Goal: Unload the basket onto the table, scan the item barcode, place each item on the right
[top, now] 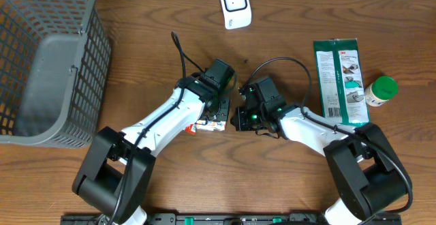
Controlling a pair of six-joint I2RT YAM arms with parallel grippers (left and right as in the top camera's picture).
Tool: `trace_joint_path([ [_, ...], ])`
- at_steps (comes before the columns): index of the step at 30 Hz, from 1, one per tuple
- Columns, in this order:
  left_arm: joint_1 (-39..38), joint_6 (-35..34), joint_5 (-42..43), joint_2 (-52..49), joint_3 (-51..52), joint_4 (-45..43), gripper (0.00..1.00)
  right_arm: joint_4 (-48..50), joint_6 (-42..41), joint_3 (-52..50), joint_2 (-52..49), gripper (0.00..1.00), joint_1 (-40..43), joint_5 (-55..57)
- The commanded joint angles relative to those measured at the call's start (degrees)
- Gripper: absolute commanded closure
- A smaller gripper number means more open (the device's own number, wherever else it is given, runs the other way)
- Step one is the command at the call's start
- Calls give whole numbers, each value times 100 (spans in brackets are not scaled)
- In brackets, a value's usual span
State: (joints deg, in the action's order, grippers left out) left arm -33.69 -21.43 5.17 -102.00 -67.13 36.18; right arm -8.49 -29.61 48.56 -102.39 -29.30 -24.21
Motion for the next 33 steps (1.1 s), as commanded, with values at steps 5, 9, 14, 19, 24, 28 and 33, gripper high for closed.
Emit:
trace_joint_path([
  [5, -442, -518, -1008, 129, 44, 83, 87, -31, 195, -31, -70, 84, 678, -785],
  [9, -758, -907, -1635, 127, 44, 85, 86, -125, 450, -31, -70, 79, 1054, -1215],
  [14, -1147, -1344, -2293, 120, 44, 85, 85, -407, 463, -31, -70, 77, 1521, -1220],
  [19, -1458, -1768, -2767, -7, 44, 85, 83, -649, 656, -31, -70, 78, 1943, -1257],
  [24, -1504, -1836, -2804, -142, 44, 59, 74, -756, 715, -31, -70, 79, 2103, -1257],
  [28, -1504, -1834, -2796, -138, 42, 17, 59, -754, 761, -31, -70, 80, 2096, -1259],
  [33, -1504, -1834, -2793, -138, 42, 17, 54, -741, 761, -31, -70, 80, 2096, -1257],
])
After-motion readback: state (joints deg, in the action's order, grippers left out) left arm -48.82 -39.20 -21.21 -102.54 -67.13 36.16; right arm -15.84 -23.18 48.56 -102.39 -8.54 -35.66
